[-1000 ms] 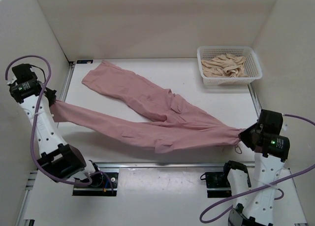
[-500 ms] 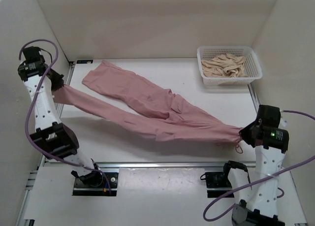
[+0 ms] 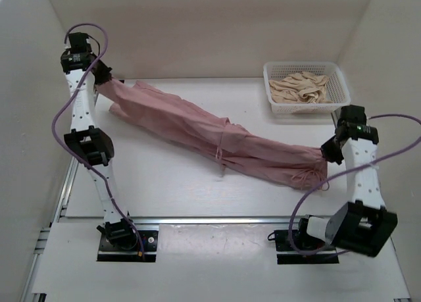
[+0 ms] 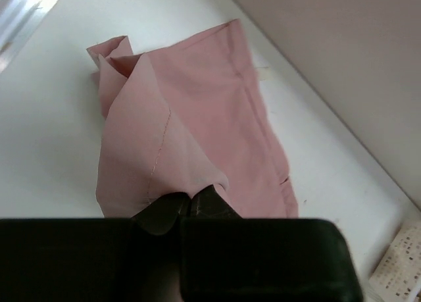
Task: Fold and stack the trousers
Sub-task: Fold the trousers
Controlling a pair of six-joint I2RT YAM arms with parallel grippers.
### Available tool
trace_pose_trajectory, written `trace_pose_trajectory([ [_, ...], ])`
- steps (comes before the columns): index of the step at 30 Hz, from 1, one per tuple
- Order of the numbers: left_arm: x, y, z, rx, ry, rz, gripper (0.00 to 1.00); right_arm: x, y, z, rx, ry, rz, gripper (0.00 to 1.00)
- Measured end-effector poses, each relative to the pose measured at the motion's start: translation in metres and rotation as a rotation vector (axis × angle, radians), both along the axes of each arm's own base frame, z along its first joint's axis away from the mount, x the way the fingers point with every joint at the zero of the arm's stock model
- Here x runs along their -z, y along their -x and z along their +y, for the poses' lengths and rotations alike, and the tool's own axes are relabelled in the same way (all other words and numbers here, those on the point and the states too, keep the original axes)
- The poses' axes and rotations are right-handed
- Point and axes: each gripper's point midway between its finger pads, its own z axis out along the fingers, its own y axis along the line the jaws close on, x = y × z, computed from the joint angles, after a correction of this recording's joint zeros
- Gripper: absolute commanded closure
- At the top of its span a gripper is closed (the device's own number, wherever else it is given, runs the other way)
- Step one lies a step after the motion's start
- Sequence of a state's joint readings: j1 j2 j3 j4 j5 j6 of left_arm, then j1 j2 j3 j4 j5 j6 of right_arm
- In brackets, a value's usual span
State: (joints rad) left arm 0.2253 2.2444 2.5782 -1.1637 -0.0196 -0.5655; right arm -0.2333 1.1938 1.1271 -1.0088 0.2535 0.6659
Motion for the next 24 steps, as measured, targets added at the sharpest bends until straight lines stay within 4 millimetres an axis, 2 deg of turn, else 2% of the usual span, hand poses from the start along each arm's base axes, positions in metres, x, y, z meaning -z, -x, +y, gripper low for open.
trace_pose_trajectory([
  [1,0.005,-0.013,-0.006,0.017,0.011,-0.019,0.90,0.004,-0.009,-0.004,0.000,0.008,0.011,0.96],
  [2,0.012,-0.023,-0.010,0.029,0.024,-0.029,0.90,0.009,-0.017,-0.007,-0.004,0.014,0.022,0.66],
  [3,0.019,-0.035,-0.016,0.045,0.041,-0.044,0.74,0.015,-0.026,-0.011,-0.012,0.015,0.040,0.39],
  [4,0.025,-0.046,-0.021,0.061,0.056,-0.059,0.30,0.019,-0.035,-0.014,-0.012,0.014,0.053,0.15],
  [5,0.032,-0.059,-0.025,0.079,0.071,-0.079,0.10,0.022,-0.046,-0.018,-0.022,0.015,0.066,0.05],
  [6,0.039,-0.069,-0.029,0.091,0.088,-0.096,0.00,0.026,-0.058,-0.022,-0.032,0.014,0.076,0.00],
  [9,0.066,-0.077,-0.033,0.104,0.119,-0.069,0.00,0.029,-0.086,-0.031,-0.052,0.021,0.067,0.00],
  [11,0.077,-0.075,-0.032,0.108,0.115,-0.042,0.00,0.027,-0.086,-0.032,-0.059,0.027,0.065,0.00],
  [14,0.079,-0.067,-0.026,0.107,0.100,-0.023,0.00,0.018,-0.081,-0.033,-0.057,0.039,0.039,0.00],
  [15,0.075,-0.064,-0.023,0.104,0.095,-0.024,0.13,0.014,-0.077,-0.033,-0.053,0.043,0.029,0.00],
  [17,0.064,-0.055,-0.013,0.087,0.086,-0.032,0.53,0.004,-0.069,-0.036,-0.041,0.053,0.001,0.00],
  [18,0.056,-0.050,-0.007,0.079,0.080,-0.040,0.68,-0.001,-0.065,-0.037,-0.033,0.057,-0.014,0.00],
  [19,0.049,-0.041,0.001,0.071,0.067,-0.041,0.80,-0.006,-0.060,-0.039,-0.023,0.062,-0.032,0.00],
  [20,0.042,-0.033,0.007,0.066,0.052,-0.041,0.85,-0.009,-0.054,-0.040,-0.014,0.061,-0.047,0.00],
  [21,0.036,-0.025,0.013,0.058,0.041,-0.041,0.83,-0.011,-0.047,-0.040,-0.007,0.056,-0.056,0.00],
  [22,0.032,-0.018,0.019,0.047,0.030,-0.041,0.66,-0.011,-0.042,-0.038,-0.003,0.043,-0.067,0.00],
  [23,0.031,-0.011,0.025,0.038,0.022,-0.036,0.08,-0.008,-0.035,-0.034,-0.001,0.020,-0.078,0.00],
  [24,0.032,-0.007,0.028,0.039,0.016,-0.026,0.00,-0.003,-0.027,-0.031,0.000,-0.001,-0.074,0.00],
])
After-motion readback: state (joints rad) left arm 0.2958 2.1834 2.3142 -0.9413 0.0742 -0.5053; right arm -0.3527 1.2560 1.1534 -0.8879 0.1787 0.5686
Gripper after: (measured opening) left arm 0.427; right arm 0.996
